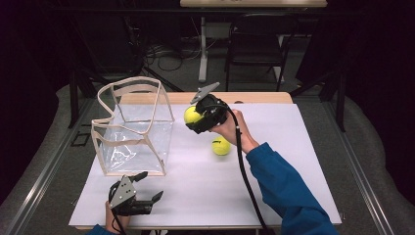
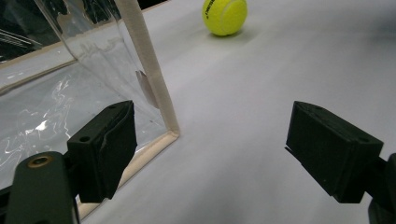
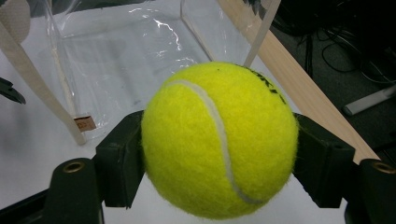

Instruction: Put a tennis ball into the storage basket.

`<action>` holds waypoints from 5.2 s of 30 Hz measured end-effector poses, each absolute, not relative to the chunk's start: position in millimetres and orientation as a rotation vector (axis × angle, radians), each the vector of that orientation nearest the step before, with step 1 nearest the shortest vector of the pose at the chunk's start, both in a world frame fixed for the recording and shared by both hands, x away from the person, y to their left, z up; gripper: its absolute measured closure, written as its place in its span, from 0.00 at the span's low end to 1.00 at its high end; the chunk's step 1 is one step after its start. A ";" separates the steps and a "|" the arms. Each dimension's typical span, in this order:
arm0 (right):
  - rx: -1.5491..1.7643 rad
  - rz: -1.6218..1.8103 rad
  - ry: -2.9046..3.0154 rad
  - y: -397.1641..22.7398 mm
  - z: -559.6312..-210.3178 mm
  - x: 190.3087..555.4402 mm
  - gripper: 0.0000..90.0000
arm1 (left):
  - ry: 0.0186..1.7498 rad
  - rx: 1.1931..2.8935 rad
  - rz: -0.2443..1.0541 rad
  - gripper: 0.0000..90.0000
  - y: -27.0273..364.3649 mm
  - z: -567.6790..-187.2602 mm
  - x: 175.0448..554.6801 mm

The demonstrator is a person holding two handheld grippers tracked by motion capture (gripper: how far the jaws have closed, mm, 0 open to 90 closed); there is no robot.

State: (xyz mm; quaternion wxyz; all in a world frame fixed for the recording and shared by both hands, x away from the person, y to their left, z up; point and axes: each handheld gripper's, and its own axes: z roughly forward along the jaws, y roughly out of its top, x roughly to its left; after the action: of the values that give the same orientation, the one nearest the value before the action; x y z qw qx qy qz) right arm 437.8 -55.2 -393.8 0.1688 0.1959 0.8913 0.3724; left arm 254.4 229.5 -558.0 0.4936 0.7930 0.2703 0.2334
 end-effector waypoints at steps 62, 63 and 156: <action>0.481 1.094 2.479 -26.1 -355.4 447.1 0.29 | 0.659 1.914 0.566 0.18 230.7 -557.8 253.9; 0.482 1.094 2.478 -25.7 -355.1 447.3 0.29 | 0.658 1.915 0.567 0.18 230.6 -557.7 253.9; 0.460 1.205 2.370 5.4 -334.6 449.7 0.29 | 0.661 1.910 0.561 0.18 231.2 -557.6 254.0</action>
State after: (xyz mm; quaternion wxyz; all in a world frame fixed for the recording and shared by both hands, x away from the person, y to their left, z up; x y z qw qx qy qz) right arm 449.7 5.4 -334.6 0.2200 0.1663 0.8568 0.4356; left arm 254.0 231.2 -557.6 0.4986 0.7894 0.2731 0.2316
